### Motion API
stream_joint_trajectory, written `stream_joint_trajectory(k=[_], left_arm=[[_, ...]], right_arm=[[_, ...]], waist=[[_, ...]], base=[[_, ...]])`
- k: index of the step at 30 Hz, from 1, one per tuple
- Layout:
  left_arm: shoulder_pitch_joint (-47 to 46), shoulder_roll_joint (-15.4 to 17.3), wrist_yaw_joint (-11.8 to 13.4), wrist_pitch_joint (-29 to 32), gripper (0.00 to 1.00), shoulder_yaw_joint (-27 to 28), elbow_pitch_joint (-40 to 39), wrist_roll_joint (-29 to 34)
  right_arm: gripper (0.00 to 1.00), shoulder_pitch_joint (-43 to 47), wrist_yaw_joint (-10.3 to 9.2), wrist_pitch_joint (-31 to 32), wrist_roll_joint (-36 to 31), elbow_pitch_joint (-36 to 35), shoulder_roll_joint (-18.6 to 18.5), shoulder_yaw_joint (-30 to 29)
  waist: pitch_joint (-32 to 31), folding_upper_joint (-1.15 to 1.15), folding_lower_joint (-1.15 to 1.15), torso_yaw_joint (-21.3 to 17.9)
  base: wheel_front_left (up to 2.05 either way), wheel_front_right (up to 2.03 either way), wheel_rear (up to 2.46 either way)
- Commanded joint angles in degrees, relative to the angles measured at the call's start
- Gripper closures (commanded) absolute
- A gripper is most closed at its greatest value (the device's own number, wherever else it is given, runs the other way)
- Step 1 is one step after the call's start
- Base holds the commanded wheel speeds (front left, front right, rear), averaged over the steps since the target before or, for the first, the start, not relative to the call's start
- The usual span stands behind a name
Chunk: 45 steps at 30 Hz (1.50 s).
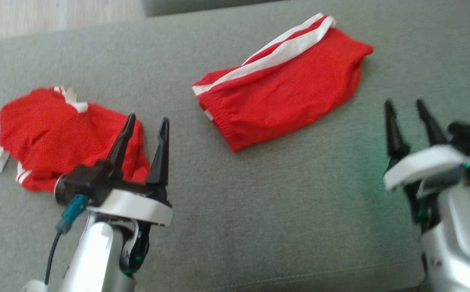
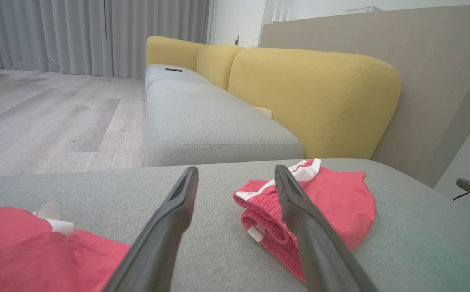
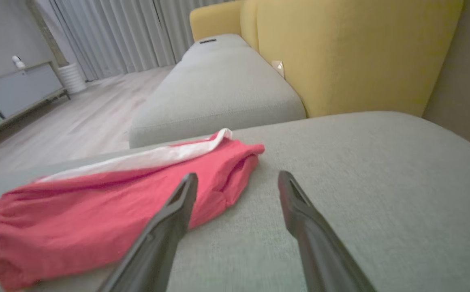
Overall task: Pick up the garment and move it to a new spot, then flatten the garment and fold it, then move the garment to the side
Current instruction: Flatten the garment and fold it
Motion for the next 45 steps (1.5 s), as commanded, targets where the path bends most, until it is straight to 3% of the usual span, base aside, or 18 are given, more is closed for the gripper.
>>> stream_joint_trajectory(k=[1,11,17,25,34,35,36,45], left_arm=[[-2.98,0.12,-0.45,-0.29,0.00,1.32,-1.82,0.34],[-7.08,0.11,-0.95,-0.29,0.00,-1.82,-0.95,-0.44],[-8.77,0.11,-0.71,-0.29,0.00,-3.48,-0.87,-1.30],[-10.47,0.11,-0.37,-0.29,0.00,-5.13,-1.00,-1.92],[-11.55,0.11,0.45,-0.29,0.00,-5.70,-1.36,-2.82],[-11.66,0.11,0.50,-0.29,0.00,-5.71,-1.31,-2.84],[-11.77,0.11,0.56,-0.29,0.00,-5.69,-1.23,-2.87],[-11.33,0.11,0.54,-0.29,0.00,-5.16,-0.18,-2.77]], right_arm=[[0.00,-4.50,-0.05,1.21,1.31,-1.55,0.25,0.15],[0.00,-21.18,-0.05,16.02,11.09,12.23,1.83,-14.70],[0.00,-29.38,-0.05,20.96,7.94,23.48,0.41,-24.12],[0.00,-36.56,-0.05,23.68,1.05,33.76,-2.87,-32.35],[0.00,-42.51,-0.05,25.28,-2.17,38.90,-2.97,-35.06],[0.45,-42.87,-0.05,25.15,-2.37,39.23,-2.90,-35.04],[1.00,-43.18,-0.05,24.80,-2.60,39.43,-2.77,-34.81],[1.00,-41.89,-0.05,18.41,-0.62,39.28,-2.02,-33.24]], waist=[[2.09,0.00,0.00,1.56],[8.64,0.00,0.00,8.09],[10.61,0.00,0.00,11.44],[12.92,0.00,0.00,14.36],[14.57,0.00,0.00,14.61],[14.62,0.00,0.00,14.52],[14.63,0.00,0.00,14.36],[11.98,0.00,0.00,11.95]], base=[[0.00,0.00,0.00],[0.00,0.00,0.00],[0.00,0.00,0.00],[0.00,0.00,0.00],[0.00,0.00,0.00],[0.00,0.00,0.00],[0.00,0.00,0.00],[0.00,0.00,0.00]])
